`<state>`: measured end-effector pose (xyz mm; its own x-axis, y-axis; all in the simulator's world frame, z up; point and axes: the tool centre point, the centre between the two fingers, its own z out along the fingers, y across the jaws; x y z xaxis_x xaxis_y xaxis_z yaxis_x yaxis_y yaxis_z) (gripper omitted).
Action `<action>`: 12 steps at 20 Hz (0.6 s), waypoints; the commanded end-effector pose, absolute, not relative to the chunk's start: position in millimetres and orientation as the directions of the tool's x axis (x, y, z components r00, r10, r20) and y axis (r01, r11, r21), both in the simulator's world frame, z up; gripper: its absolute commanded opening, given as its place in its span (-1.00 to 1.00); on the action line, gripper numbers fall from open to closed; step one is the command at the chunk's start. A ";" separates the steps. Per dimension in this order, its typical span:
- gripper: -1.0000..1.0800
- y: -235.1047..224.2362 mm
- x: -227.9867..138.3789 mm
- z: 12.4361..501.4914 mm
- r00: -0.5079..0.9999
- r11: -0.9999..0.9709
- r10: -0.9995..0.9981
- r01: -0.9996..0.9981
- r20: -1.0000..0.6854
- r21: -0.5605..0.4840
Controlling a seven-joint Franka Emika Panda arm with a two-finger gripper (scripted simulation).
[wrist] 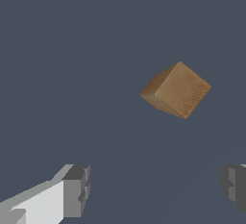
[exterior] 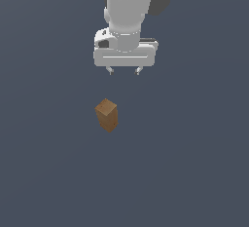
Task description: Pick up the object and move it to a goal position.
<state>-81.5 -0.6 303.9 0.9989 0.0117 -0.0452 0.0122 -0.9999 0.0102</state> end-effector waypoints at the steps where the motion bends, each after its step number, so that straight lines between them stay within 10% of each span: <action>1: 0.92 -0.6 -81.5 303.9 0.999 -1.000 0.012 0.012 -0.045 0.010; 12: 0.92 -18.6 -81.7 319.5 0.999 -0.999 -0.023 -0.022 -0.031 0.036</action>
<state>-81.4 -18.1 318.7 0.9992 -0.0232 -0.0311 -0.0221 -0.9992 0.0344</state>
